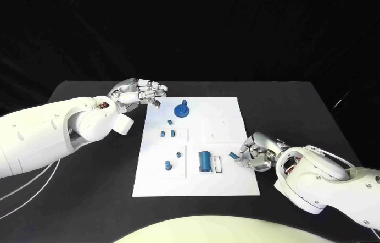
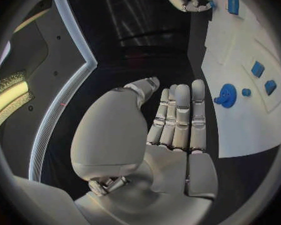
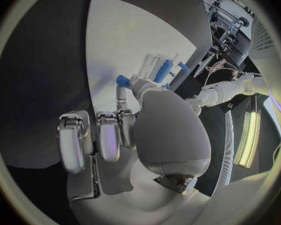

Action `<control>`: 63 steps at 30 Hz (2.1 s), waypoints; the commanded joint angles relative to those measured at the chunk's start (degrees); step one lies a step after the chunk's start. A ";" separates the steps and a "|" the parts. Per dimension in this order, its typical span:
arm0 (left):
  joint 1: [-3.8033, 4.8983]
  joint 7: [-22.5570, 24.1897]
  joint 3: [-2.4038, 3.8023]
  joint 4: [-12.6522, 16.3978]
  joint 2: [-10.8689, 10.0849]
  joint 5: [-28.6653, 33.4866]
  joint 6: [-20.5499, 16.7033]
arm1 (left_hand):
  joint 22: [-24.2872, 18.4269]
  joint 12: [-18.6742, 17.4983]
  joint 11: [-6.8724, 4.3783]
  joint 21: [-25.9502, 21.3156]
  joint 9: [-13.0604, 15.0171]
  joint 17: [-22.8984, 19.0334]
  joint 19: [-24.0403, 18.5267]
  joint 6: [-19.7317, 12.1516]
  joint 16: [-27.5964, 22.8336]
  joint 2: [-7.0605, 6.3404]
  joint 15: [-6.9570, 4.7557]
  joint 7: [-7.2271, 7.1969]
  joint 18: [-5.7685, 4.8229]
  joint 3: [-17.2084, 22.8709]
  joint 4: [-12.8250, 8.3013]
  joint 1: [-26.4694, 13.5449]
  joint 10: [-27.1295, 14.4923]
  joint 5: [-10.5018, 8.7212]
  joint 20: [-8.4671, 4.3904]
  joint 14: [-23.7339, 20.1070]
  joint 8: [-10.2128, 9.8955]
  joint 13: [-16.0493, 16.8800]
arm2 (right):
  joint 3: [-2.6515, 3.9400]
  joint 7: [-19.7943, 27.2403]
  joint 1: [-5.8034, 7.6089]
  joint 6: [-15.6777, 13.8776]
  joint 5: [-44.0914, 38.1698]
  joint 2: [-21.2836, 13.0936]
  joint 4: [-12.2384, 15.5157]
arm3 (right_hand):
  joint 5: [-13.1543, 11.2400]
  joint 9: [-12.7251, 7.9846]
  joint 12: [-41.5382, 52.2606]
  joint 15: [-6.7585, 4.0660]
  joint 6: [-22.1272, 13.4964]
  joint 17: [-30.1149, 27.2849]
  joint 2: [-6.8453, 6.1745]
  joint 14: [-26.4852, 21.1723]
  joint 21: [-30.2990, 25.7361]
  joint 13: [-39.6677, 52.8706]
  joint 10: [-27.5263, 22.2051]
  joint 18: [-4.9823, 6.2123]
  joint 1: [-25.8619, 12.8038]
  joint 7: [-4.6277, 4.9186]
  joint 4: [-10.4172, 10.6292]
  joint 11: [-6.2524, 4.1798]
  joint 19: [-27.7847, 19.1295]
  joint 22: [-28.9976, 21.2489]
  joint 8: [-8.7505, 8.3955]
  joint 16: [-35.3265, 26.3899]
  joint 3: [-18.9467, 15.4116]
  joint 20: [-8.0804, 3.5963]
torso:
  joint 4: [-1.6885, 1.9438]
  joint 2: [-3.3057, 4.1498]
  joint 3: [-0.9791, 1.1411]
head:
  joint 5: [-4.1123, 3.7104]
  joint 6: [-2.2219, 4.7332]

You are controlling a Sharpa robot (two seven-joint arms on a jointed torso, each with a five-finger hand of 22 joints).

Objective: Assemble the parts on the task board

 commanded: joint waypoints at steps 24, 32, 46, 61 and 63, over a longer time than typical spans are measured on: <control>0.02 0.13 0.02 0.27 0.05 0.31 1.19 | -0.16 0.44 -0.10 -0.49 0.08 0.12 0.48 -0.36 -0.10 0.53 0.29 0.04 0.33 0.00 0.29 0.07 -0.41 -0.06 -0.02 -0.15 0.21 -0.11 | -0.22 1.11 -1.41 -2.67 17.32 7.79 -4.01 | -0.12 1.58 -0.37 0.08 0.22 10.34 -1.46 5.08 0.25 10.99 3.06 -0.81 -7.84 0.45 -3.14 0.16 5.99 15.06 0.43 0.10 3.87 -0.01 | -0.03 0.05 0.01 | -0.20 -0.37; 0.02 -0.09 0.02 0.25 0.06 0.25 1.43 | -0.17 0.45 -0.11 -0.49 0.08 0.13 0.49 -0.37 -0.10 0.53 0.29 0.04 0.33 0.01 0.28 0.11 -0.41 -0.05 -0.02 -0.15 0.21 -0.11 | -0.22 0.82 -1.47 -1.85 17.63 8.46 -4.46 | -0.12 1.70 -0.36 0.21 0.18 10.36 -1.51 5.09 0.25 11.03 3.08 -0.81 -10.81 0.62 -2.03 0.32 5.99 15.06 0.41 0.11 2.88 0.10 | -0.04 0.03 0.03 | -0.15 -0.36; 0.02 -0.32 0.01 0.20 -0.07 0.19 1.62 | -0.18 0.45 -0.11 -0.51 0.08 0.13 0.51 -0.39 -0.11 0.54 0.28 0.03 0.33 0.03 0.23 0.22 -0.43 -0.02 -0.03 -0.16 0.22 -0.12 | -0.22 1.18 -1.50 -0.82 17.24 8.06 -3.69 | -0.12 1.85 0.12 0.26 0.42 10.78 -1.45 5.18 0.25 11.29 3.28 -0.81 -13.44 0.62 -0.82 0.35 5.99 15.06 0.54 0.31 1.89 0.18 | -0.01 0.01 0.04 | -0.21 -0.48; 0.02 -0.43 0.00 0.06 -0.09 0.18 1.66 | -0.21 0.46 -0.11 -0.54 0.09 0.14 0.54 -0.40 -0.12 0.54 0.27 0.04 0.33 0.05 0.18 0.34 -0.46 0.00 -0.04 -0.17 0.24 -0.13 | -0.21 2.00 -1.51 -0.92 16.09 7.06 -2.42 | -0.07 2.13 0.42 -0.04 1.06 11.27 -0.49 5.28 0.25 11.45 3.43 -0.81 -12.96 0.10 -1.55 -0.08 5.99 15.06 1.04 0.55 2.50 0.00 | -0.05 0.04 0.05 | 0.00 -0.58; 0.02 -0.48 0.00 0.01 -0.09 0.18 1.66 | -0.23 0.46 -0.10 -0.57 0.09 0.15 0.57 -0.41 -0.15 0.55 0.28 0.05 0.33 0.06 0.17 0.40 -0.49 0.01 -0.05 -0.19 0.26 -0.14 | -0.21 2.15 -1.51 -0.85 16.06 7.06 -2.27 | -0.10 2.14 0.38 -0.06 1.04 11.27 -0.64 5.28 0.25 11.44 3.42 -0.81 -13.08 0.14 -1.57 -0.07 5.99 15.06 1.04 0.55 2.41 -0.02 | -0.01 0.03 0.05 | -0.04 -0.61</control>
